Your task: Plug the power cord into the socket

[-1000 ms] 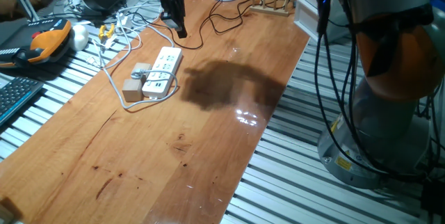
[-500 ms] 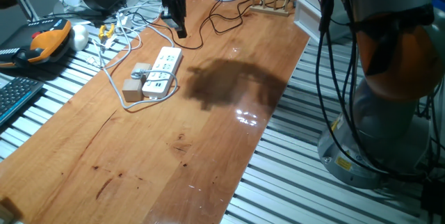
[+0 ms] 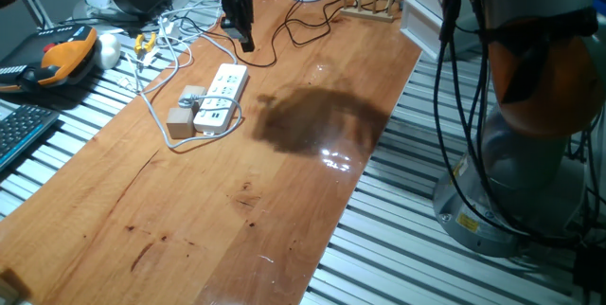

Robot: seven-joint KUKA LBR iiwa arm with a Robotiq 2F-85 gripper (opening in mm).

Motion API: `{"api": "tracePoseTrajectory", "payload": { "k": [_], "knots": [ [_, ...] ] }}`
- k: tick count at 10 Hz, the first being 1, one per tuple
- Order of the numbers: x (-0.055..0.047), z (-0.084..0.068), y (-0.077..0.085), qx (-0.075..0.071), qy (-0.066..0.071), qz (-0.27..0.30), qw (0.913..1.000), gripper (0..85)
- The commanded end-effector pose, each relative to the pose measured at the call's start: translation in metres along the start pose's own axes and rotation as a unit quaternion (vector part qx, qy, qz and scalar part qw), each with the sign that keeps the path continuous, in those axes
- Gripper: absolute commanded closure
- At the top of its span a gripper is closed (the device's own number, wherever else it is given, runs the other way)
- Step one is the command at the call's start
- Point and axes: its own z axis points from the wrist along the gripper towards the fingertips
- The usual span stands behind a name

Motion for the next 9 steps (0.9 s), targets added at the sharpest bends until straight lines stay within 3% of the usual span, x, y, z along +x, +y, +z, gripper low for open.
{"api": "tracePoseTrajectory", "payload": {
  "k": [1, 2, 5, 8, 9],
  "knots": [
    [0.000, 0.000, 0.000, 0.004, -0.004, 0.003, 1.0000, 68.0],
    [-0.014, 0.001, 0.005, 0.013, -0.008, 0.004, 0.9999, 68.0],
    [-0.044, 0.006, 0.017, 0.010, -0.019, 0.002, 0.9998, 68.0],
    [-0.065, 0.013, 0.030, -0.004, -0.007, -0.002, 1.0000, 68.0],
    [-0.065, 0.014, 0.030, -0.013, -0.006, -0.010, 0.9998, 85.0]
  ]
}}
